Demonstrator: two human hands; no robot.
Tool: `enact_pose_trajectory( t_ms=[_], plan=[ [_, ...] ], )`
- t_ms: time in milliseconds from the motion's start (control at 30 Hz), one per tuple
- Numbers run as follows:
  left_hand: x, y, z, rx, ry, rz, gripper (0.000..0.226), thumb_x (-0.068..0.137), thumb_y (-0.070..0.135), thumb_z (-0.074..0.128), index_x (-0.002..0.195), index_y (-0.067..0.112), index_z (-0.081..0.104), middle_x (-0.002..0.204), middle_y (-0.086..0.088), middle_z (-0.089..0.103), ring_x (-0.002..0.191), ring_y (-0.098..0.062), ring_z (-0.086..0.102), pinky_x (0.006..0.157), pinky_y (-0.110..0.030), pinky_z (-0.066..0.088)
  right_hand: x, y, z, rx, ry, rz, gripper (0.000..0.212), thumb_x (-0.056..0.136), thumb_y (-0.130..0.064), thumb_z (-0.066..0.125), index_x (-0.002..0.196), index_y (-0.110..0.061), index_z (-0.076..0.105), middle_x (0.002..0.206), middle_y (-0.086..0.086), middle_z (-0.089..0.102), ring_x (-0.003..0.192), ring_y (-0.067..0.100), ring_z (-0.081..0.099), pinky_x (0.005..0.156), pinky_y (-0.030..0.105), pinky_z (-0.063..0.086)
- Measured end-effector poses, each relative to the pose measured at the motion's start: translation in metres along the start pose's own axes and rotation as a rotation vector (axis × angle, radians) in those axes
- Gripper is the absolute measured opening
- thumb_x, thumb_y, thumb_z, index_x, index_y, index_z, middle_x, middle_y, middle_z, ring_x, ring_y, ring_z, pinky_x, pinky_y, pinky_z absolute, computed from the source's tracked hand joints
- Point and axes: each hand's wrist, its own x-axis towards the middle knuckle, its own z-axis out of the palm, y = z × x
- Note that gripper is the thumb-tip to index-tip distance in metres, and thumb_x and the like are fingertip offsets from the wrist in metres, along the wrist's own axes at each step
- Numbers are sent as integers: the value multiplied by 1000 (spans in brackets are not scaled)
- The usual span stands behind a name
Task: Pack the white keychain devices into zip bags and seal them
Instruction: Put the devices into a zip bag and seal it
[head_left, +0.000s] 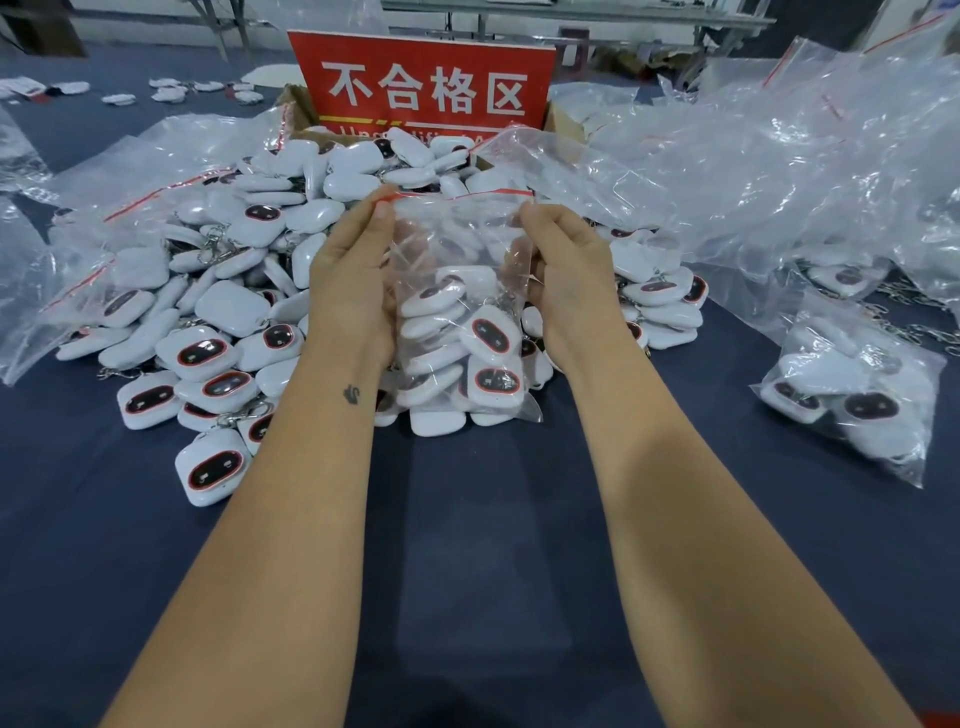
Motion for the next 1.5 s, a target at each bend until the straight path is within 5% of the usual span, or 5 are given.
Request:
enact_pose_trajectory(
  t_ms=[133,467,633,1000,1500],
  plan=[
    [0,-2,0,13,25,-8,18,93,11,64,110,6,69,80,0,75,73,-12,69,71,-29,60,-2,-3,-1,-6,18,2,18,95,-15,64,77,-18,65,54,-4,56,49,9,56,65,33,50],
    [-2,-1,2,48,78,-23,21,92,14,68,71,15,73,71,2,73,64,-9,67,62,-24,57,2,1,-2,70,67,-35,21,91,-3,62,74,-15,65,65,-2,62,64,14,57,64,25,53],
    [-2,-3,4,145,135,33,17,95,11,63,79,9,69,62,6,68,54,-3,60,60,-18,52,3,5,0,59,88,-76,23,89,0,64,71,-14,66,61,-2,61,61,13,55,76,33,50],
    [-7,0,3,51,68,34,11,94,12,64,88,5,70,71,1,70,64,-10,63,64,-21,53,0,6,1,29,23,-91,18,92,-3,63,76,-10,67,58,-3,62,53,9,59,63,23,51],
    [-3,-2,5,74,107,-50,30,92,7,66,63,17,67,64,4,70,61,-9,64,66,-25,57,0,10,6,-85,-5,-92,14,92,-6,66,81,-14,71,60,-8,64,56,7,57,63,22,51]
  ],
)
